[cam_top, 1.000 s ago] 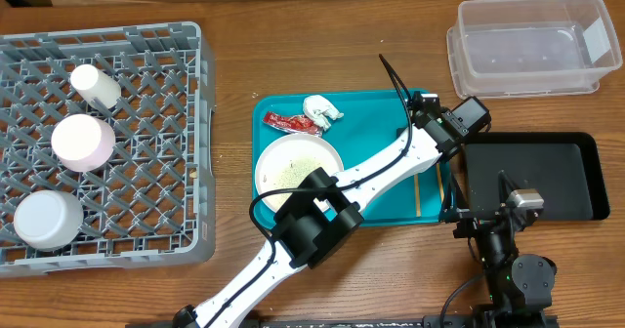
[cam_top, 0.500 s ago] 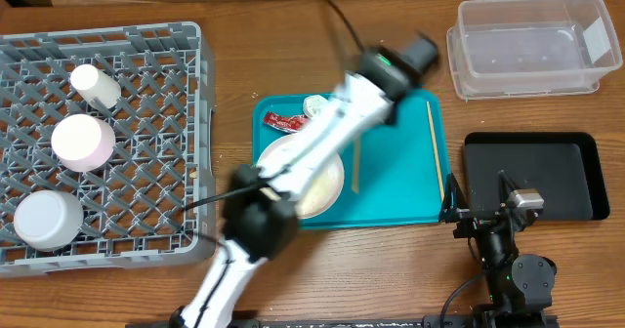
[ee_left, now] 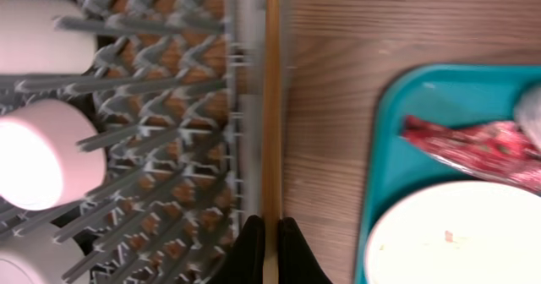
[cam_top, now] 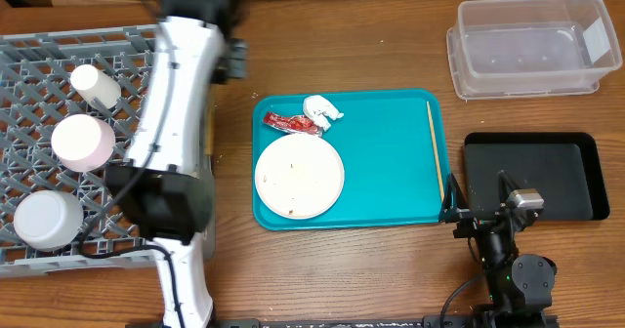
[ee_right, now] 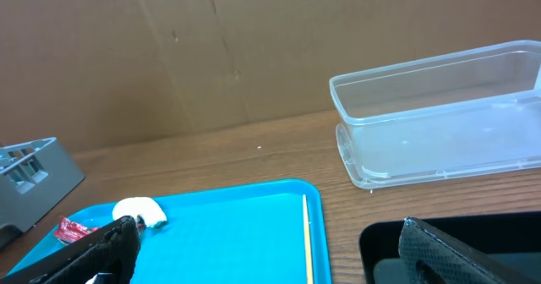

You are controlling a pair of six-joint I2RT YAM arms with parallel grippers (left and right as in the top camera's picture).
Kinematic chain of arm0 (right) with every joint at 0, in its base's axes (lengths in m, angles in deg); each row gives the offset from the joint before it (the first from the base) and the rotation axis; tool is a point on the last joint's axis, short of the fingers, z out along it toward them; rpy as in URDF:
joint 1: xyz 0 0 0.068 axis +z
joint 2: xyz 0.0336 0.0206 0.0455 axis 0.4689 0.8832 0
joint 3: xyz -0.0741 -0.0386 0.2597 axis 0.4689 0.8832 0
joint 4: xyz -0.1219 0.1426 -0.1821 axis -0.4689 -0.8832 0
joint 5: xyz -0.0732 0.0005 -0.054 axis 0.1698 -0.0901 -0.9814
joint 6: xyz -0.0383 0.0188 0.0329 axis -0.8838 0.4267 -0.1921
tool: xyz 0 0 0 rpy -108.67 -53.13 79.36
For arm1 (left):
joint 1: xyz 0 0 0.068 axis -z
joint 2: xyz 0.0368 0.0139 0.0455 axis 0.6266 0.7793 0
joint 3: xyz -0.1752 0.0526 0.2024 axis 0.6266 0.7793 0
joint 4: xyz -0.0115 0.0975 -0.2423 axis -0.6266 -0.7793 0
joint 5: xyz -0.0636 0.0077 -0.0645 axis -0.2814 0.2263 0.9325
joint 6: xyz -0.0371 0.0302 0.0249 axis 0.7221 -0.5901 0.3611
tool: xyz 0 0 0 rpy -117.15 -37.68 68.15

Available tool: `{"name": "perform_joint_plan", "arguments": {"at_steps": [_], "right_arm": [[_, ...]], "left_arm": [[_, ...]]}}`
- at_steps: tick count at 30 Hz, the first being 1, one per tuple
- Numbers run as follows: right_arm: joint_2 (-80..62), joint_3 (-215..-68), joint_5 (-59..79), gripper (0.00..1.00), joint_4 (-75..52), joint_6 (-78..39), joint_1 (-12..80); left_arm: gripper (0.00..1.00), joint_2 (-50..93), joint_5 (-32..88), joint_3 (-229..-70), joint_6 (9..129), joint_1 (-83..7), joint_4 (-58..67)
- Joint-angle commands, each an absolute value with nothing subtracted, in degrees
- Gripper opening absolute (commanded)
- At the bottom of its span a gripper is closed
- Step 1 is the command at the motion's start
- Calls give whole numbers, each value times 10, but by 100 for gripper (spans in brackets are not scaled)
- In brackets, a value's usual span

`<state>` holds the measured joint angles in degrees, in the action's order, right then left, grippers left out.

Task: Sort waste into correct bins and load items into the dishwasher
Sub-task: 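Lift the chopstick and carry it left into the dish rack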

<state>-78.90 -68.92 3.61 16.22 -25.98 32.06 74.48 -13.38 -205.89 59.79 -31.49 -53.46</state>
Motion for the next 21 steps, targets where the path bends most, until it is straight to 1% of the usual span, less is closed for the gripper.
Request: {"name": "perform_joint_plan", "arguments": {"at_steps": [1,4,8,11,14,18,21], "right_arm": [[-795,-683,33,100,166,-258,317],[-795,-683,33,100,166,-258,317],[-795,-683,33,100,166,-258,317],[-795,-683,33,100,166,-258,317],[-795,-683,33,100,166,-258,317],[-795,-683,33,100,166,-258,317],[-795,-683,33,100,166,-258,317]], "left_arm": [[4,748,-61,-2051,562,-391,-529],[4,748,-26,-2048,558,-441,-527],[4,748,92,-2038,459,-482,-522],[4,749,142,-2033,425,-494,-516],[4,750,129,-2030,424,-495,-510],[4,755,59,-2029,492,-495,-503],[4,757,59,-2029,470,-495,-496]]}}
